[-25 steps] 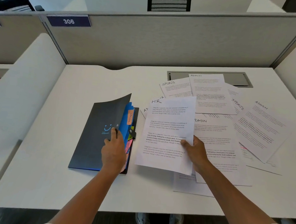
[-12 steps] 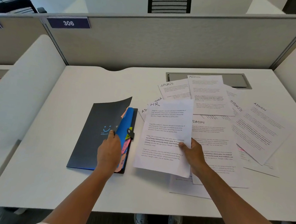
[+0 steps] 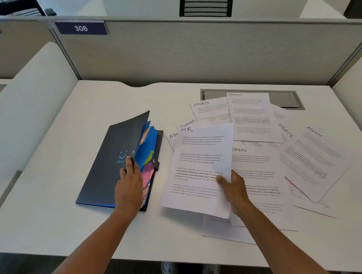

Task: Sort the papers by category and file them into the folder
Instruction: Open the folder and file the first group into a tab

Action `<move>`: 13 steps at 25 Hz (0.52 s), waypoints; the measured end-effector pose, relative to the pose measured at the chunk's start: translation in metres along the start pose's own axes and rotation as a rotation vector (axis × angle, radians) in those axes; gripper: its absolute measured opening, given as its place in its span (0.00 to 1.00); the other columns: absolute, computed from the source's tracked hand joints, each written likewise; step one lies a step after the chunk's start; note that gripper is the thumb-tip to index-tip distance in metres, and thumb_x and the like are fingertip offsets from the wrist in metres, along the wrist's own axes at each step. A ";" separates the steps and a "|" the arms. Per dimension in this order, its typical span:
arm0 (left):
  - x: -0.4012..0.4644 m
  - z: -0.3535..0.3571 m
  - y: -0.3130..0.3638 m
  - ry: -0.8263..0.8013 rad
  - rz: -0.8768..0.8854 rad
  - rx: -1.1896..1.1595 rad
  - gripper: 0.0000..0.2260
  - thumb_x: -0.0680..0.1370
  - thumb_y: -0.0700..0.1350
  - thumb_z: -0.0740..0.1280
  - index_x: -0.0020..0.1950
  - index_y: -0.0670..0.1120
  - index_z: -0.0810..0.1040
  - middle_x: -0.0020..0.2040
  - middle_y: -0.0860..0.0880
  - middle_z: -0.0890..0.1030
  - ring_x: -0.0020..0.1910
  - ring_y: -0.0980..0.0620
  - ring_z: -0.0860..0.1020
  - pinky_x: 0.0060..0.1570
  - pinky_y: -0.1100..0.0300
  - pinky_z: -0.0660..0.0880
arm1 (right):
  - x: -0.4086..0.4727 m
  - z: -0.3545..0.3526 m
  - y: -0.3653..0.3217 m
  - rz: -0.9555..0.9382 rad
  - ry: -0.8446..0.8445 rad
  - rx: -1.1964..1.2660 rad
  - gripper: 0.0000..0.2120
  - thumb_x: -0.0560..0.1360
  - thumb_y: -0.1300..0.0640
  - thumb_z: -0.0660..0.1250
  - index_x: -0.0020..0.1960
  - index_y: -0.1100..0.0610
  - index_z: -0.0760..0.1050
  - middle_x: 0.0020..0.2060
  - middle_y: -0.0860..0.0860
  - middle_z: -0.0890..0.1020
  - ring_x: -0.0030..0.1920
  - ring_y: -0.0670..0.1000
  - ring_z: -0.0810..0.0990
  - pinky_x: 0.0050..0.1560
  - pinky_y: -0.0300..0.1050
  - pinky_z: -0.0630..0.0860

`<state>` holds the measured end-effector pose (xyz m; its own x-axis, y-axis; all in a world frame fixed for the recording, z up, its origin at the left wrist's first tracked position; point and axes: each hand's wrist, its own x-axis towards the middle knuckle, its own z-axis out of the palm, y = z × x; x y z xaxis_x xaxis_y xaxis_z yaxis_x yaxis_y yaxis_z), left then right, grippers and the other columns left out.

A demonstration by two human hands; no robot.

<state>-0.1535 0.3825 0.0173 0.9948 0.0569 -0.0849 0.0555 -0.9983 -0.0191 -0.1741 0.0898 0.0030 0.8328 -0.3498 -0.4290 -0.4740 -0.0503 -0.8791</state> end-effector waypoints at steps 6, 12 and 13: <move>-0.001 -0.005 -0.002 -0.015 0.032 -0.104 0.43 0.74 0.37 0.72 0.79 0.40 0.45 0.79 0.43 0.50 0.68 0.45 0.71 0.49 0.55 0.82 | 0.002 0.002 0.002 -0.011 0.012 -0.002 0.11 0.77 0.55 0.67 0.60 0.50 0.77 0.52 0.48 0.84 0.50 0.53 0.83 0.54 0.56 0.80; 0.000 -0.008 -0.009 -0.030 0.140 -0.102 0.44 0.74 0.32 0.67 0.80 0.55 0.44 0.80 0.45 0.50 0.37 0.52 0.75 0.26 0.64 0.66 | 0.003 0.007 0.001 -0.022 0.005 -0.010 0.13 0.78 0.55 0.67 0.62 0.52 0.77 0.53 0.48 0.83 0.50 0.53 0.82 0.54 0.56 0.81; 0.000 -0.010 -0.009 -0.044 0.144 -0.091 0.40 0.75 0.32 0.66 0.78 0.56 0.51 0.81 0.45 0.49 0.36 0.52 0.74 0.27 0.64 0.67 | 0.002 0.008 0.001 -0.021 0.008 -0.005 0.13 0.78 0.55 0.67 0.62 0.52 0.76 0.53 0.48 0.83 0.50 0.53 0.82 0.54 0.55 0.80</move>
<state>-0.1532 0.3917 0.0279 0.9883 -0.0884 -0.1243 -0.0780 -0.9932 0.0862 -0.1701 0.0968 -0.0006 0.8403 -0.3560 -0.4089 -0.4580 -0.0625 -0.8867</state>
